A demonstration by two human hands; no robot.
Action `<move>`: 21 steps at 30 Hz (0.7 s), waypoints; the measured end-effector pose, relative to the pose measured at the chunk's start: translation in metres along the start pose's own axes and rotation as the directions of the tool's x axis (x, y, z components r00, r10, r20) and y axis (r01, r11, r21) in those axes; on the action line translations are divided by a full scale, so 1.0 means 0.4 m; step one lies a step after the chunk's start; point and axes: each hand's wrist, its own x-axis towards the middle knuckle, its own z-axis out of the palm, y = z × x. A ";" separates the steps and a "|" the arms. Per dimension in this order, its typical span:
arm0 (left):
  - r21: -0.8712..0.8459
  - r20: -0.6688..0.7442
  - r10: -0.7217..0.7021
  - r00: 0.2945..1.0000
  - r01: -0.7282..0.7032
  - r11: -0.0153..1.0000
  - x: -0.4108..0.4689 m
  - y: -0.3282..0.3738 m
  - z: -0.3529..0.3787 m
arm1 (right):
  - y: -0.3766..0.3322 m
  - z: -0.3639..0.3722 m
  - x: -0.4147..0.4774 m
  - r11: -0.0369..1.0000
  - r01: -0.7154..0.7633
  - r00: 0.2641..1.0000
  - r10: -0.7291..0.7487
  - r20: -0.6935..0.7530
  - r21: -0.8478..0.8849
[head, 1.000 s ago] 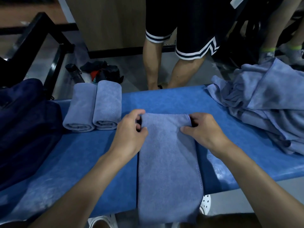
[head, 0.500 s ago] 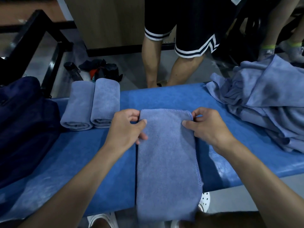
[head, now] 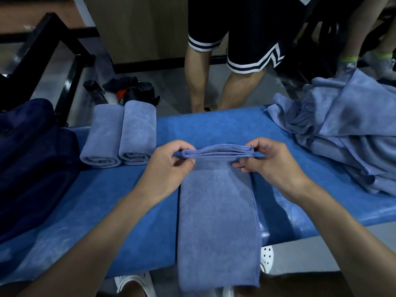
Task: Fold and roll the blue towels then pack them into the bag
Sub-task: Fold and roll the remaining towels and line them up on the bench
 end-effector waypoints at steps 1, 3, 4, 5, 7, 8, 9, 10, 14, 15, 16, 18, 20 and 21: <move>0.021 0.021 0.009 1.000 -0.010 1.000 -0.006 -0.001 -0.003 | 0.005 -0.004 -0.004 1.000 0.027 1.000 -0.027 0.010 -0.010; 0.053 0.058 0.030 0.998 -0.033 0.998 -0.016 -0.006 -0.009 | 0.020 -0.010 -0.012 0.994 0.097 0.994 -0.094 0.055 -0.049; 0.078 0.078 0.042 0.996 -0.048 0.996 -0.022 -0.007 -0.011 | 0.028 -0.013 -0.018 0.987 0.135 0.988 -0.128 0.081 -0.091; 0.114 0.098 0.053 0.994 -0.064 0.991 -0.029 -0.007 -0.014 | 0.035 -0.015 -0.023 0.975 0.168 0.983 -0.153 0.106 -0.147; 0.198 0.135 0.099 0.986 -0.125 0.972 -0.042 -0.011 -0.016 | 0.045 -0.019 -0.035 0.935 0.231 0.970 -0.199 0.141 -0.268; 0.236 0.153 0.128 0.980 -0.162 0.958 -0.047 -0.012 -0.016 | 0.048 -0.022 -0.040 0.910 0.266 0.962 -0.228 0.153 -0.317; 0.261 0.171 0.150 0.974 -0.192 0.946 -0.052 -0.013 -0.017 | 0.049 -0.024 -0.045 0.885 0.302 0.952 -0.260 0.163 -0.353; 0.274 0.188 0.171 0.967 -0.219 0.937 -0.055 -0.014 -0.018 | 0.050 -0.025 -0.050 0.863 0.335 0.941 -0.290 0.173 -0.378; 0.310 0.222 0.214 0.951 -0.277 0.910 -0.060 -0.019 -0.021 | 0.056 -0.027 -0.054 0.774 0.429 0.903 -0.381 0.198 -0.466; 0.318 0.227 0.209 0.951 -0.275 0.907 -0.059 -0.021 -0.020 | 0.060 -0.028 -0.051 0.747 0.443 0.895 -0.399 0.199 -0.496; 0.328 0.230 0.203 0.952 -0.272 0.905 -0.058 -0.025 -0.020 | 0.064 -0.030 -0.049 0.726 0.447 0.892 -0.405 0.201 -0.523; 0.365 0.229 0.191 0.955 -0.266 0.892 -0.057 -0.036 -0.020 | 0.069 -0.031 -0.047 0.687 0.445 0.893 -0.390 0.224 -0.575; 0.409 0.231 0.181 0.956 -0.264 0.873 -0.055 -0.043 -0.022 | 0.071 -0.031 -0.049 0.634 0.454 0.889 -0.371 0.268 -0.627; 0.425 0.238 0.176 0.955 -0.265 0.866 -0.055 -0.044 -0.023 | 0.072 -0.031 -0.049 0.610 0.454 0.889 -0.362 0.281 -0.649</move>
